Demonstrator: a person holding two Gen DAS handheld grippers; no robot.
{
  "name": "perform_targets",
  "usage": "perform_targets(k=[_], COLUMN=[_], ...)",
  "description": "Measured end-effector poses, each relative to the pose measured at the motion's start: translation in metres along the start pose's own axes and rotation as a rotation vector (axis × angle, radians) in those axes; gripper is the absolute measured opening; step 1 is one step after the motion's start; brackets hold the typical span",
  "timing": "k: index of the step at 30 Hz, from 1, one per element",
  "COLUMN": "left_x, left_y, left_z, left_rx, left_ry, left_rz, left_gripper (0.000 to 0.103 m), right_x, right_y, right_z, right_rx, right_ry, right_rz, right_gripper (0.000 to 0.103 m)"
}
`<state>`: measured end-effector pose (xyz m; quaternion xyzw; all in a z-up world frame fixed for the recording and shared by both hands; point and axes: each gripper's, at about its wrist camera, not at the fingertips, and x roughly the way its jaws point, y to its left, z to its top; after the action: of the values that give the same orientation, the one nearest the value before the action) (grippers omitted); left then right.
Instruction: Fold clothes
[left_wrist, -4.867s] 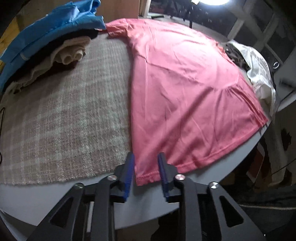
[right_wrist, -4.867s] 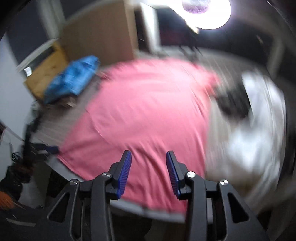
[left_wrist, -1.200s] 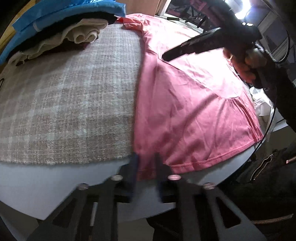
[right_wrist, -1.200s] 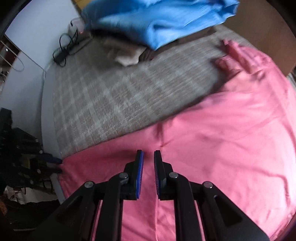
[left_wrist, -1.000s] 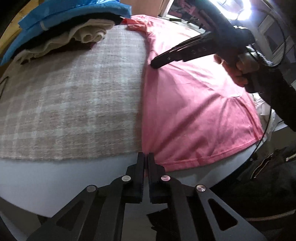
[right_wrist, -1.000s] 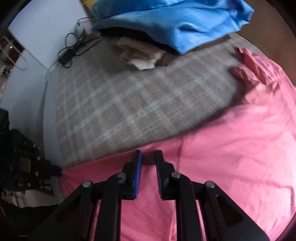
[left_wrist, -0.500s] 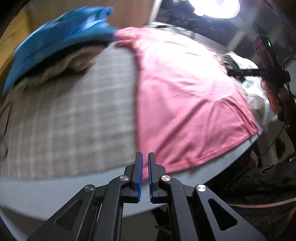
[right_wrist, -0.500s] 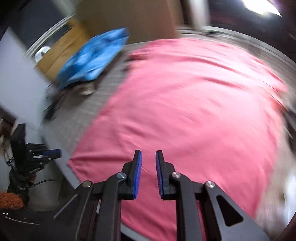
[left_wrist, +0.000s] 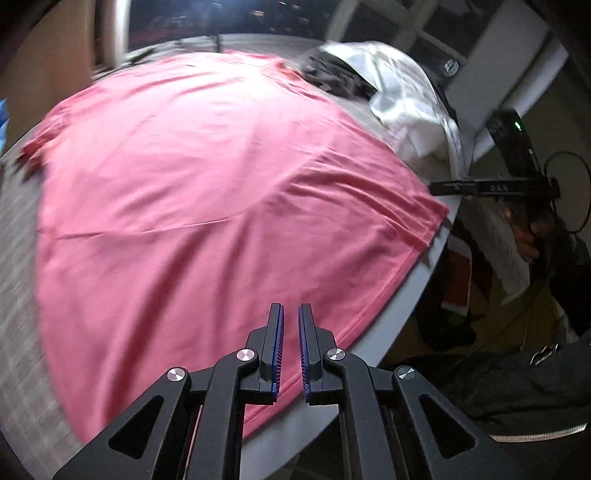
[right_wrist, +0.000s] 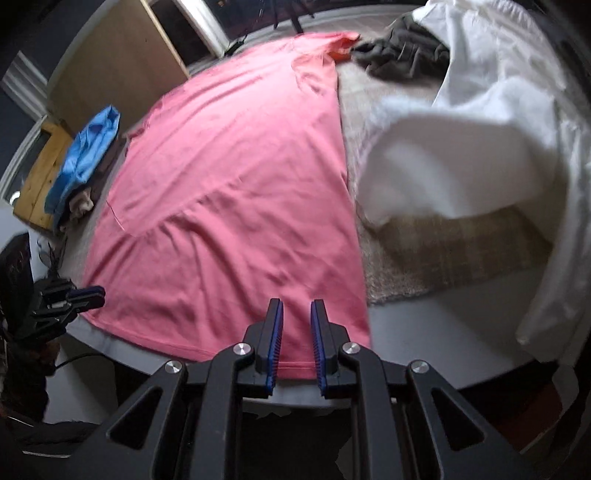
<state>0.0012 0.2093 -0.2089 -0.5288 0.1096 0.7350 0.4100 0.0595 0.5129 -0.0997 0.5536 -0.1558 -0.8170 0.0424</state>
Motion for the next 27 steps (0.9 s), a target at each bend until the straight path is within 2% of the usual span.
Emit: perform_targets(k=[3,5,7,10,12,13,15,18,20,22,24,27], left_x=[0.022,0.019,0.014,0.014,0.028,0.037,0.055,0.085,0.102,0.094,0.078,0.037], left_y=[-0.01,-0.012,-0.014,-0.04,-0.063,-0.076,-0.095,-0.111,-0.11,-0.103,-0.092,-0.067], left_z=[0.001,-0.003,0.0,0.029,0.055,0.068,0.088,0.104,0.103,0.099,0.094,0.086], left_rx=[0.0,-0.019,-0.072,-0.045,0.004,0.03,0.067,0.113,0.105,0.078,0.024,-0.11], left_ry=[0.071,0.103,0.142,0.111,0.081,0.068,0.069,0.1,0.155,0.155,0.154,0.112], left_rz=[0.008,0.041,0.052,0.031,0.006,-0.013,-0.037,-0.065,-0.071,-0.075,-0.056,-0.016], left_gripper=[0.007,0.007,0.007,0.008,0.008,0.012,0.011,0.011,0.011,0.015,0.014,0.014], right_x=[0.004,0.0,-0.014,-0.032,-0.033,-0.029,-0.02,0.0,0.009,0.01,-0.002,-0.021], right_y=[0.006,0.016,0.019,0.001,-0.016,-0.021,-0.027,-0.037,-0.044,-0.051,-0.06,-0.062], right_z=[-0.006,-0.01,-0.006,0.028,0.058,0.07,0.093,0.115,0.117,0.118,0.124,0.144], right_rx=[-0.063,-0.144,-0.217,-0.185,-0.139,-0.131,-0.142,-0.153,-0.179,-0.207,-0.174,-0.14], right_ry=[0.025,0.101,0.097,0.011,-0.038,-0.044,-0.054,-0.015,0.049,0.096,0.082,0.037], right_rz=[0.069,0.158,0.163,0.191,0.219,0.211,0.212,0.226,0.188,0.15,0.193,0.265], right_gripper=[0.016,0.016,0.016,0.016,0.016,0.016,0.016,0.016,0.016,0.016,0.016,0.016])
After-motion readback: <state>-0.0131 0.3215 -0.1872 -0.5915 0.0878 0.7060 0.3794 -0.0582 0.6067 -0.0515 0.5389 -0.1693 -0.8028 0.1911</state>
